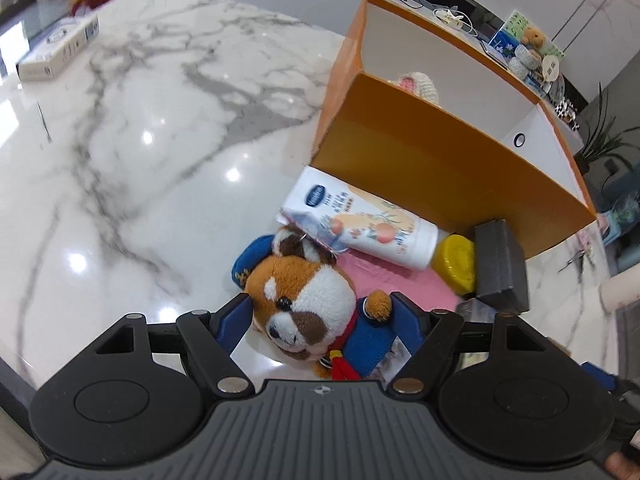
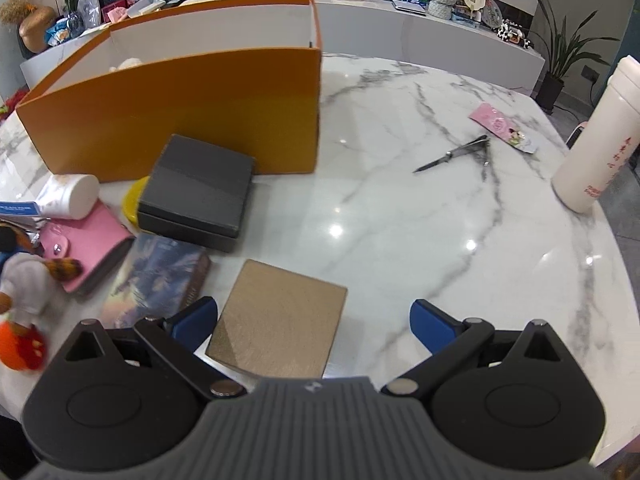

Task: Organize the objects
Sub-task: 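Grasp the red panda plush with the left tool while the right tool approaches the brown cardboard box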

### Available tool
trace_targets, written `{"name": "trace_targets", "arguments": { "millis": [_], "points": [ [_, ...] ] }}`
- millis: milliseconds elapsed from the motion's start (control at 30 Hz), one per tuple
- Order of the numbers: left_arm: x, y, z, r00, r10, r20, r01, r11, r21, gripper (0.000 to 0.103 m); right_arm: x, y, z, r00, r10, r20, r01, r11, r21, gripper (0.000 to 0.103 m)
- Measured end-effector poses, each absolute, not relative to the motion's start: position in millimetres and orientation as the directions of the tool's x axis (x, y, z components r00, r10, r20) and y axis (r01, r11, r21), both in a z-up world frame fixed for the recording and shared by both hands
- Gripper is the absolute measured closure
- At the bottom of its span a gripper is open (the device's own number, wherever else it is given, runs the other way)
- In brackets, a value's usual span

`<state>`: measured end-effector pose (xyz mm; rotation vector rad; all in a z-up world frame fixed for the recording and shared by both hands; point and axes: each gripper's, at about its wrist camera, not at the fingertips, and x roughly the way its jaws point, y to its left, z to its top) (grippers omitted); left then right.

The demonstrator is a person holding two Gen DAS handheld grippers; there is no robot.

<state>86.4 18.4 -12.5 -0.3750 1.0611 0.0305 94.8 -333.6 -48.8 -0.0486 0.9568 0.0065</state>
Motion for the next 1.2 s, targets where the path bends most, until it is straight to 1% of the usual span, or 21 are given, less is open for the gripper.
{"name": "trace_targets", "arguments": {
  "millis": [67, 200, 400, 567, 1000, 1200],
  "points": [
    [87, 23, -13, 0.492, -0.153, -0.857, -0.203, 0.937, -0.283, 0.016, 96, -333, -50, 0.574, -0.015, -0.819, -0.030, 0.999, -0.039, 0.001],
    [88, 30, -18, 0.483, -0.184, -0.856, -0.240, 0.912, -0.332, 0.015, 98, -328, -52, 0.563, 0.007, -0.826, -0.043, 0.999, -0.021, 0.001],
    [87, 32, -23, 0.489, -0.198, -0.849, -0.286, 0.884, -0.371, 0.014, 101, -325, -59, 0.544, 0.024, -0.839, -0.035, 0.999, 0.005, 0.001],
    [87, 40, -25, 0.491, -0.270, -0.828, -0.310, 0.835, -0.455, 0.014, 101, -323, -60, 0.544, 0.015, -0.839, -0.032, 0.999, -0.003, 0.001],
    [97, 43, -30, 0.493, -0.299, -0.817, -0.314, 0.814, -0.488, 0.013, 100, -325, -59, 0.544, 0.012, -0.839, -0.034, 0.999, -0.007, 0.001],
    [98, 37, -35, 0.485, -0.285, -0.827, -0.314, 0.826, -0.469, 0.012, 101, -324, -62, 0.534, 0.016, -0.845, -0.037, 0.999, -0.005, 0.001]
  ]
}}
